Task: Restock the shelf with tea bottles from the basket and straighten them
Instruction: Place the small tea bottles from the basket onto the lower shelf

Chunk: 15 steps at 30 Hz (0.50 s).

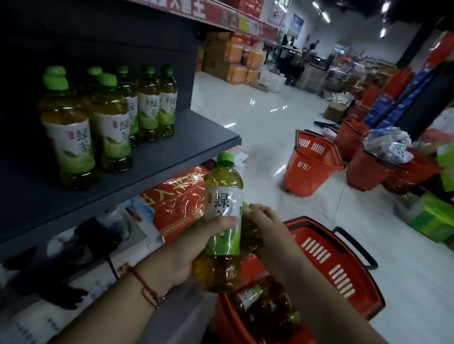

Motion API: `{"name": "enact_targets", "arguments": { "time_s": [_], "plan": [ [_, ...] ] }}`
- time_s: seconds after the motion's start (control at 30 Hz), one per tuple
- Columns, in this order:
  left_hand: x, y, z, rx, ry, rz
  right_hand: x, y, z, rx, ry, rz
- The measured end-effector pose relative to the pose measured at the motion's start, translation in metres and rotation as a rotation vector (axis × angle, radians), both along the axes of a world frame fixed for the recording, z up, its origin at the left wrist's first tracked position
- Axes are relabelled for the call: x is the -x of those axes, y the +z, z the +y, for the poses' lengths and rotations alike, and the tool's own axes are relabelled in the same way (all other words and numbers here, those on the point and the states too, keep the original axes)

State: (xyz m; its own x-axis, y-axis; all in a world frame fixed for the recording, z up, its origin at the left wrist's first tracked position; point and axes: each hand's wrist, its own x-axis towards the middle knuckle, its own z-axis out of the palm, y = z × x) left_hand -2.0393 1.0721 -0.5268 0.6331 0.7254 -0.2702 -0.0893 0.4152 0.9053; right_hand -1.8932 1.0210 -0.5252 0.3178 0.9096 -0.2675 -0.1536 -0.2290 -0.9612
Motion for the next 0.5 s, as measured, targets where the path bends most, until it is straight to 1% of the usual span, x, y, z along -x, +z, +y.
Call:
{"name": "enact_targets", "arguments": {
  "time_s": [0.03,0.07,0.13,0.17,0.23,0.3,0.37,0.43,0.47,0.5],
  "plan": [
    [0.009,-0.001,-0.003,0.011,-0.023,-0.065,0.004,-0.001,0.004,0.009,0.038,0.010],
    [0.016,-0.005,-0.002,-0.017,-0.072,-0.080,0.006,-0.006,0.007,-0.005,0.107,0.070],
    [0.033,-0.011,0.006,-0.070,-0.114,-0.061,0.007,-0.010,0.009,-0.023,0.225,0.261],
    [0.040,-0.010,0.010,-0.080,-0.109,-0.033,0.008,-0.009,0.008,-0.044,0.281,0.342],
    [0.050,-0.008,0.018,-0.088,-0.037,0.027,0.007,-0.009,0.007,-0.080,0.403,0.497],
    [0.061,-0.010,0.026,-0.093,0.033,0.100,0.009,-0.011,0.005,-0.062,0.484,0.567],
    [0.072,-0.013,0.035,-0.053,0.098,0.159,0.014,-0.014,0.003,-0.040,0.516,0.585],
    [0.071,-0.009,0.044,0.005,0.197,0.183,0.023,-0.016,0.003,-0.009,0.509,0.522],
    [0.068,-0.003,0.048,0.023,0.242,0.226,0.027,-0.017,0.004,0.005,0.500,0.477],
    [0.072,-0.006,0.045,-0.002,0.247,0.184,0.031,-0.018,0.006,0.026,0.480,0.414]
  ]
}}
